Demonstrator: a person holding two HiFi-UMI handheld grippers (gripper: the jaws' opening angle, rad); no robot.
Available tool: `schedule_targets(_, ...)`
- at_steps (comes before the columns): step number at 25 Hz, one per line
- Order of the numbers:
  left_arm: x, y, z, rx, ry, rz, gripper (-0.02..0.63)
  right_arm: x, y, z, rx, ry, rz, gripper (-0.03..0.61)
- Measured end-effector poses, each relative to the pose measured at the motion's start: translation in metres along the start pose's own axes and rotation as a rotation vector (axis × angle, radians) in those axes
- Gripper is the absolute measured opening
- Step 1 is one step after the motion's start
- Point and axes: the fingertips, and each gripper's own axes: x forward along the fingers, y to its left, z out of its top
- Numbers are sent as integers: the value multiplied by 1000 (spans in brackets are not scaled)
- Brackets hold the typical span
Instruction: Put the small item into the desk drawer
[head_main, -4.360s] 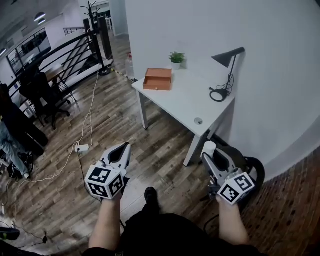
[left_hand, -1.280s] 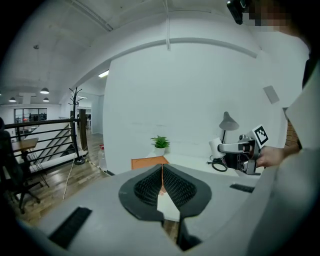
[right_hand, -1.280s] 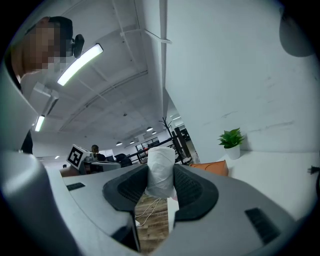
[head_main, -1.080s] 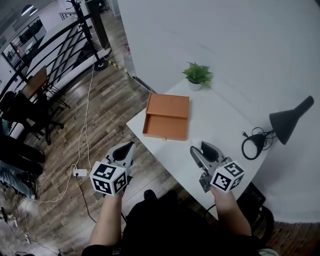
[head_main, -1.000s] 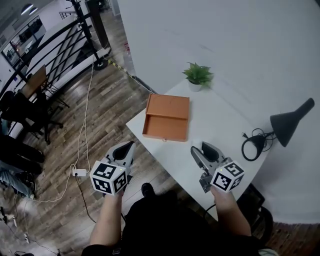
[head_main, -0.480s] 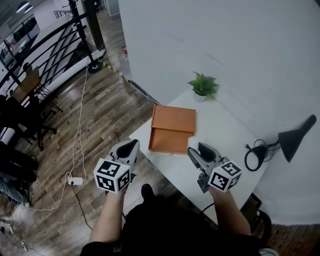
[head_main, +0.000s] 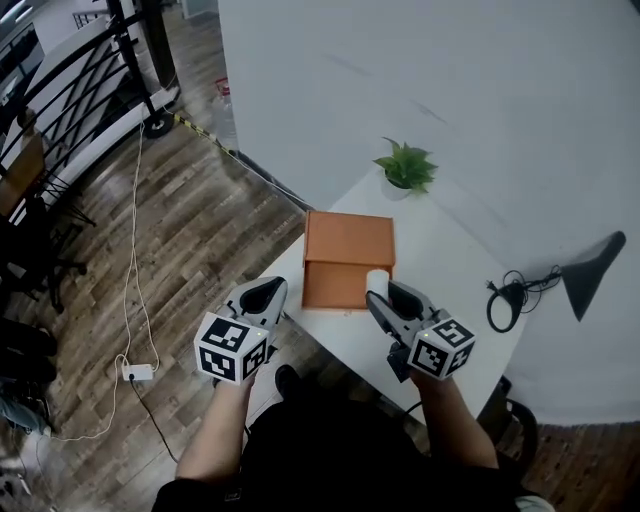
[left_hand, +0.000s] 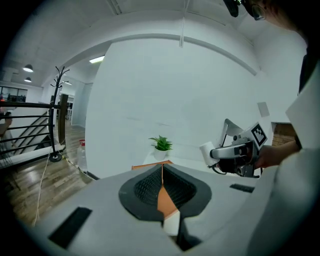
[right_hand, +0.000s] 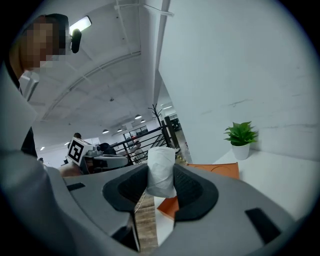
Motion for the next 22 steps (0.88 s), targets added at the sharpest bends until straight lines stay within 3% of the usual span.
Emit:
schedule_targets(11,11,13,-15,-12,30,-61,14,6,-3,-18,17,46,-81,161)
schedule_targets(22,61,21,-32,-49,91,-42,14,49,-49,-45,-5,174,-41,161)
